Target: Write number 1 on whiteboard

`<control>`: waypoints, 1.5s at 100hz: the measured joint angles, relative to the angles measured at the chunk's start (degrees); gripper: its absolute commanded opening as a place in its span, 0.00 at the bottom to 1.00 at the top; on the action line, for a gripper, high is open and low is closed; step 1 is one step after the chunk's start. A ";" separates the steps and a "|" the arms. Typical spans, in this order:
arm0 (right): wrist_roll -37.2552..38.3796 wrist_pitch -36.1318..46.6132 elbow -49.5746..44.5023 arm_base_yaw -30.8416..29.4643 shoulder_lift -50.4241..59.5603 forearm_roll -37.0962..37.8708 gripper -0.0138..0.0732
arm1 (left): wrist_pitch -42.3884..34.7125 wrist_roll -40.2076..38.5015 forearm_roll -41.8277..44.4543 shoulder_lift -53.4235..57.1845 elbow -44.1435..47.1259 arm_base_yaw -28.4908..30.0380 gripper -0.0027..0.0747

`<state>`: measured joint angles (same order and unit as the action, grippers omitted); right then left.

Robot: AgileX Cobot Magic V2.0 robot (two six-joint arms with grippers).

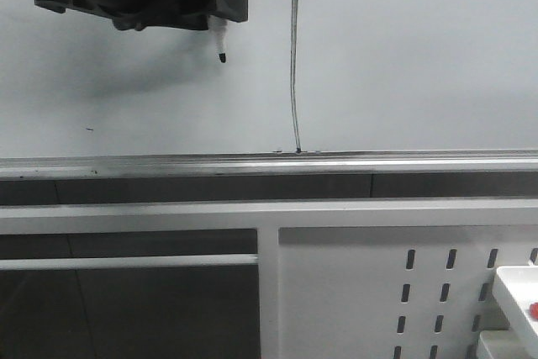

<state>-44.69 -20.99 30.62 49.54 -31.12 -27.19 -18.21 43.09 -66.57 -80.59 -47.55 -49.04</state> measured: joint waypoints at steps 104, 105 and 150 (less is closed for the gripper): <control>0.00 -1.79 0.00 0.00 17.00 3.50 0.09 | 6.79 3.41 -1.99 36.37 19.71 0.48 0.34; 0.00 -1.92 0.00 0.00 17.42 3.66 0.09 | 7.36 3.41 -1.99 37.03 20.23 0.48 0.31; 0.00 -3.41 0.00 0.00 19.57 4.73 0.09 | 18.21 3.65 0.80 57.66 26.47 0.48 0.01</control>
<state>-44.69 -24.40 30.62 49.54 -11.55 -22.46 0.00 46.75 -65.77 -22.93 -21.08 -48.56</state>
